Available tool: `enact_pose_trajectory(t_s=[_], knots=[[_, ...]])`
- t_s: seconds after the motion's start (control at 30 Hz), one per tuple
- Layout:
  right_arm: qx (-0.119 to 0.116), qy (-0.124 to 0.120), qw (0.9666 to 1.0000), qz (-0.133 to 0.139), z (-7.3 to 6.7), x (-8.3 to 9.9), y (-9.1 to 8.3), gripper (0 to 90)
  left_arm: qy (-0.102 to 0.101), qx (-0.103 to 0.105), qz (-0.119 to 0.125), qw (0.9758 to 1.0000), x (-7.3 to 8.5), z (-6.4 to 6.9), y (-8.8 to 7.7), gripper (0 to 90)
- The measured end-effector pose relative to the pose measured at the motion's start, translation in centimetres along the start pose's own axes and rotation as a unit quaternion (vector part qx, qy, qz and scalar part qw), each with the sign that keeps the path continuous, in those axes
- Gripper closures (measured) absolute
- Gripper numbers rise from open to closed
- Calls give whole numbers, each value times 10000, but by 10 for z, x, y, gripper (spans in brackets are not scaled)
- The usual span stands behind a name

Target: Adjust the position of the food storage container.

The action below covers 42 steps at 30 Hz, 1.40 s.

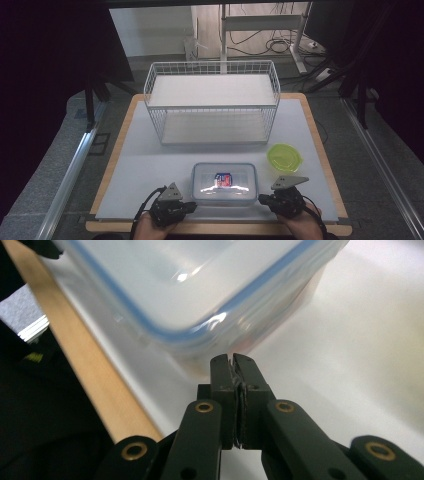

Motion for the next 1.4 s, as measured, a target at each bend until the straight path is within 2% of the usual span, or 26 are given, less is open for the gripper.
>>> enact_pose_trajectory(t_s=[0.1,0.17,0.2,0.23,0.37,0.53,0.67,0.77,0.8,0.87,0.9,0.93,1.0,1.07,1.1,1.17,1.27,1.33,1.4], knots=[[147,-69,9998,-67,2,-5,5,889,-134,-145,71,9998,-4,-14,-7,822],[134,1,9999,-88,4,-6,9,890,-172,-138,112,9997,-8,-19,-9,822],[126,37,9999,-89,4,-7,11,891,-160,-174,58,9997,-10,-22,-9,826],[154,27,9998,-111,5,-9,12,891,-157,-207,36,9997,-10,-23,-8,827],[144,20,9998,-128,5,-17,20,892,-371,-236,51,9990,-11,-33,-8,841],[211,-72,9996,-188,8,-29,32,892,-468,-389,71,9981,-13,-44,-11,852],[255,-53,9994,-221,13,-38,40,892,-463,-474,74,9978,-15,-53,-9,855],[212,-69,9995,-220,15,-38,43,890,-463,-445,111,9979,-14,-57,-8,828],[190,-68,9996,-208,14,-37,43,888,-445,-506,113,9977,-13,-58,-9,815],[305,-153,9992,-189,17,-34,39,867,-294,-751,136,9966,-10,-60,-14,765],[332,-169,9992,-156,18,-33,36,850,-203,-881,222,9957,-9,-62,-20,716],[327,-191,9993,-71,19,-32,30,821,-169,-919,272,9953,-9,-64,-22,645],[355,-239,9991,21,21,-32,24,774,-139,-1025,390,9939,-7,-68,-28,564],[385,-311,9987,136,23,-30,17,688,-63,-1106,459,9928,-5,-71,-31,427],[374,-340,9986,156,23,-30,15,657,-16,-1173,464,9920,-3,-72,-32,396],[385,-440,9981,169,22,-26,13,571,55,-1235,471,9912,0,-74,-33,315],[398,-537,9976,157,20,-22,14,473,76,-1178,449,9920,3,-74,-30,239],[377,-516,9978,177,19,-20,14,404,134,-1185,368,9922,6,-74,-27,202],[336,-458,9982,187,19,-18,14,381,170,-1207,327,9920,7,-73,-25,181]])
Point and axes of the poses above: each handheld gripper's, and its own axes: y roughly forward along the jaws, x roughly out of its underside, z roughly to its right, the point moved 6 cm from there along y, roughly forward along the jaws, and after that the axes turned 3 degrees about z, right-handed, at the moved point
